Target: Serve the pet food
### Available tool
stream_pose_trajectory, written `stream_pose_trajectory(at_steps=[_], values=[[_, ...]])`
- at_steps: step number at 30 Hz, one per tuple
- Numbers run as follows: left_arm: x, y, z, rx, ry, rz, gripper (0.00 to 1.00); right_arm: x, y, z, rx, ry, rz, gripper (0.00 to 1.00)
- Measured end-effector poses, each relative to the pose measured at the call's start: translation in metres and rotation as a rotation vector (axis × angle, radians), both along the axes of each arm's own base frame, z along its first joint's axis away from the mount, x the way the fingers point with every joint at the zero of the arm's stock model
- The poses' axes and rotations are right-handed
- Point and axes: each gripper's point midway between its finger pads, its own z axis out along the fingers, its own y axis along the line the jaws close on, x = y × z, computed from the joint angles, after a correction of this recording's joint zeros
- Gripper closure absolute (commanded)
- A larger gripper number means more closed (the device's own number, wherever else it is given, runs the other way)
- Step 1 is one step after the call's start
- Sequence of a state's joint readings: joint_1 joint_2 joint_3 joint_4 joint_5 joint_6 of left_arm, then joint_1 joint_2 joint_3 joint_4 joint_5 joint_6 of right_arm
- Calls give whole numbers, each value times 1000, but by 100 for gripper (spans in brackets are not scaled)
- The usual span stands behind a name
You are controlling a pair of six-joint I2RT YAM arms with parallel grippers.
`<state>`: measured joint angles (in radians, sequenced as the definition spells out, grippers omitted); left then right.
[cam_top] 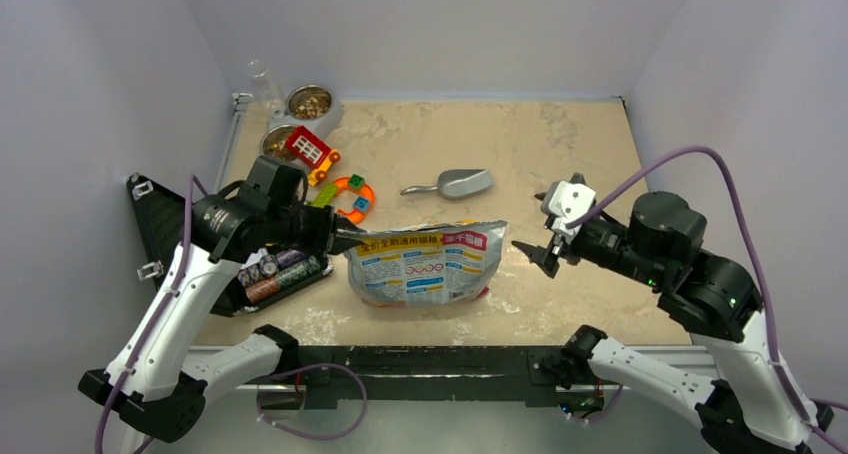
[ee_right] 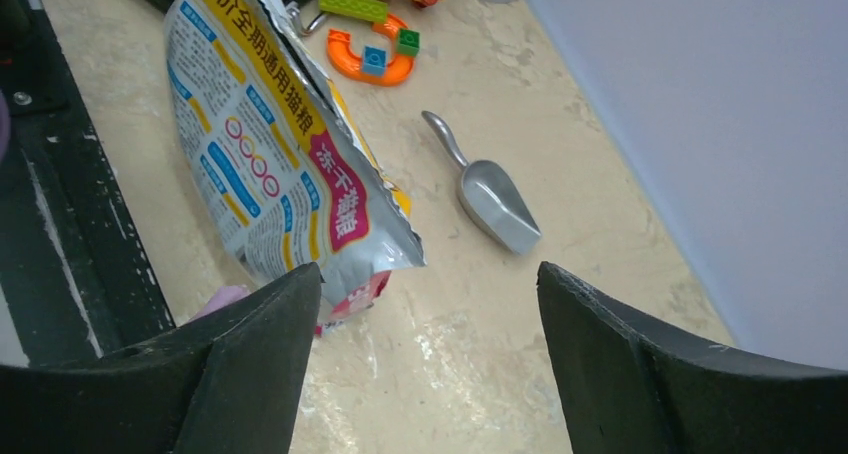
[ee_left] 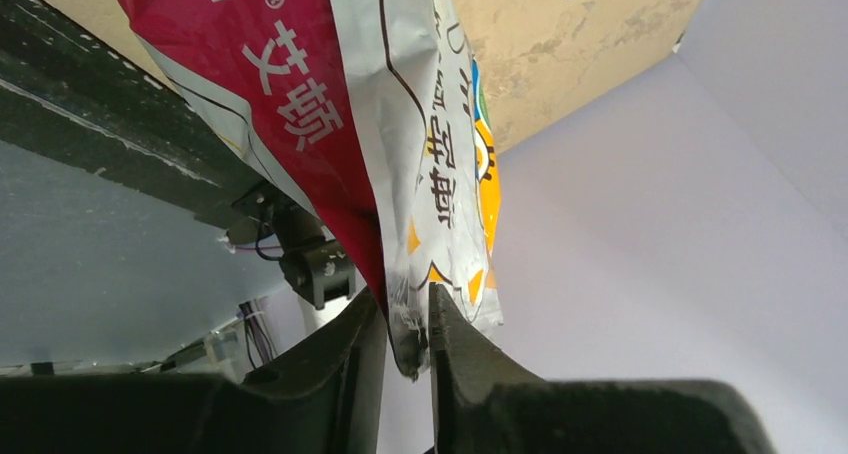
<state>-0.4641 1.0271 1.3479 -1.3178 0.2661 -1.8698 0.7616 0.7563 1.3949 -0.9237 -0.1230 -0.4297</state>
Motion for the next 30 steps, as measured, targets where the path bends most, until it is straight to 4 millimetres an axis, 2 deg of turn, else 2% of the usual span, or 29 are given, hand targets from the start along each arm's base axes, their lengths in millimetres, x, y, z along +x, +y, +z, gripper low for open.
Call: stream_pose_trajectory(at_steps=[5,8,9,10,12,14,19,24,26,27,29,30], values=[[1,0,8,-23,-36,5,58,7,24,-7,11,64,38,15],[1,-1,9,-29,-38,2,58,13,40,-15,-12,89,60,15],[2,-2,9,-31,-39,1,60,16,46,-18,-23,95,69,15],[2,-2,10,-33,-39,0,67,17,52,-21,-34,99,80,15],[2,-3,10,-38,-41,-1,85,19,69,-27,-64,100,113,15],[4,-4,11,-46,-44,1,99,22,89,-35,-101,89,152,16],[6,-6,10,-54,-44,0,100,22,139,-59,-215,33,256,19],[4,-7,10,-61,-43,-3,100,30,174,-72,-314,-95,279,21],[3,-6,11,-63,-46,-4,100,36,183,-74,-347,-145,267,26],[2,-6,11,-65,-46,-4,100,39,186,-76,-360,-161,258,32],[0,-5,10,-67,-47,-6,100,48,191,-78,-389,-199,225,54],[-1,-5,10,-69,-46,-7,100,51,192,-79,-403,-213,212,61]])
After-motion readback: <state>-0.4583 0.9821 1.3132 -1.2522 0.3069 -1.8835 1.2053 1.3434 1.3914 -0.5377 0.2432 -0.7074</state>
